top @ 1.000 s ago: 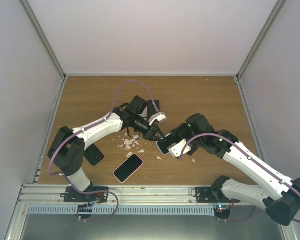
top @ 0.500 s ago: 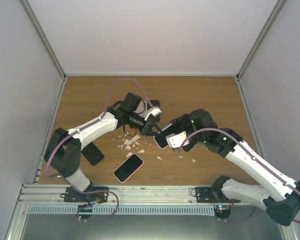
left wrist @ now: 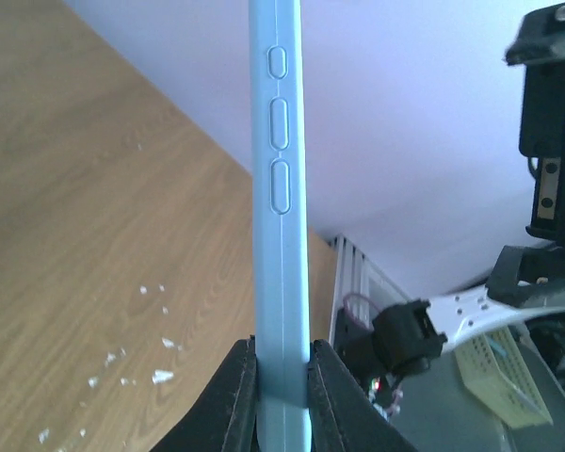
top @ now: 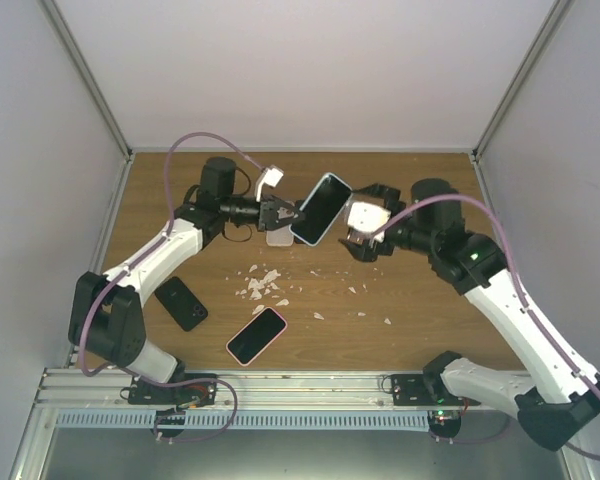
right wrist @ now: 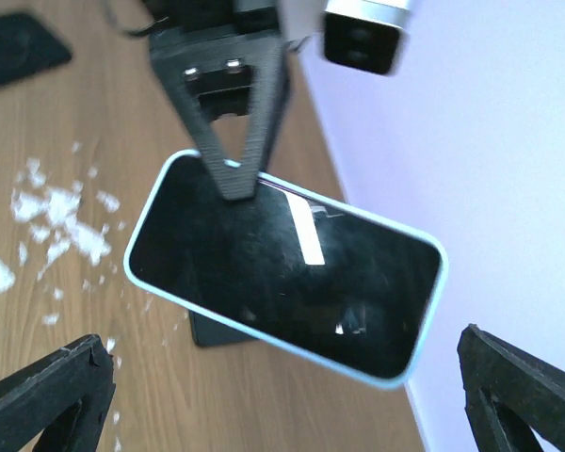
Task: Take the phone out of the phone case
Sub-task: Adjust the phone.
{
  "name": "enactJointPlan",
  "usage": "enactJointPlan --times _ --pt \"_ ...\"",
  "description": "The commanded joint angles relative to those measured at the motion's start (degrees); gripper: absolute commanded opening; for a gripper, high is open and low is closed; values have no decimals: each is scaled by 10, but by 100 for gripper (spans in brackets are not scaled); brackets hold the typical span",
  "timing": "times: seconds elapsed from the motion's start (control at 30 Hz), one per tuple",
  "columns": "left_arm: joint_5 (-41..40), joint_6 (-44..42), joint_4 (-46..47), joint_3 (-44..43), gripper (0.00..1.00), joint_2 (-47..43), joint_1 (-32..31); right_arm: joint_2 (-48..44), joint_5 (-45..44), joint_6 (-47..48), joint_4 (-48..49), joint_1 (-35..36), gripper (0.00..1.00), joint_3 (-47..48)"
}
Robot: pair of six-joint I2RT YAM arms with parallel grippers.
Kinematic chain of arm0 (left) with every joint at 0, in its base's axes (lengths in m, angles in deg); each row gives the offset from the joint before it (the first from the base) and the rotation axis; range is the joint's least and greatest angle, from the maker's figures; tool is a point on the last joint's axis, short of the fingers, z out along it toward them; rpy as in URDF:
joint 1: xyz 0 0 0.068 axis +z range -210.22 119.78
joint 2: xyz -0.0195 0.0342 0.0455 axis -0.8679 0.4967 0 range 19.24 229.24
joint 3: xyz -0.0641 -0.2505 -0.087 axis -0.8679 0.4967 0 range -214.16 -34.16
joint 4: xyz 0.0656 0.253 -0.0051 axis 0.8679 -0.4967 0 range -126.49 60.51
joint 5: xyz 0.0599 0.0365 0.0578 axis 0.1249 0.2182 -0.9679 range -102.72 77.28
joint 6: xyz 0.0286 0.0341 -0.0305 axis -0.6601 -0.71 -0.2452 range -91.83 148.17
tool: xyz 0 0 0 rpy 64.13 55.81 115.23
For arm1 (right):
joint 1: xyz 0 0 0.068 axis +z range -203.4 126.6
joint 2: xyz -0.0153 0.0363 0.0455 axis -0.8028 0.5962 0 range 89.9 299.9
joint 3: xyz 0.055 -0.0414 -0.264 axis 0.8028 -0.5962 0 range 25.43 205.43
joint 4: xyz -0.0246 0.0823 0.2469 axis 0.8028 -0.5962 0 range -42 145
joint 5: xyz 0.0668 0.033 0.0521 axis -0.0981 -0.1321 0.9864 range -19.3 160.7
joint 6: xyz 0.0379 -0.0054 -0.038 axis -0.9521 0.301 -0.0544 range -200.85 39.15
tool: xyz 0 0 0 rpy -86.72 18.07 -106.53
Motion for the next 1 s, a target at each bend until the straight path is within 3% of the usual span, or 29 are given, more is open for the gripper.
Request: enactJointPlan --times 0.0,0.3,0.5,0.63,0.83,0.97 --pt "24 102 176 1 0 -50 21 25 114 -178 36 -65 100 58" --pt "-1 226 358 36 0 -86 33 99 318 -409 71 -166 100 125" --pt "-20 329 488 77 0 -91 34 114 439 -622 194 -219 100 87" --pt "-39 379 543 98 0 -93 33 115 462 -777 307 -230 100 17" --pt "-55 397 548 116 0 -99 29 122 470 -899 438 -230 99 -39" --pt "-66 404 548 117 0 -95 24 142 464 -990 511 -222 93 -56"
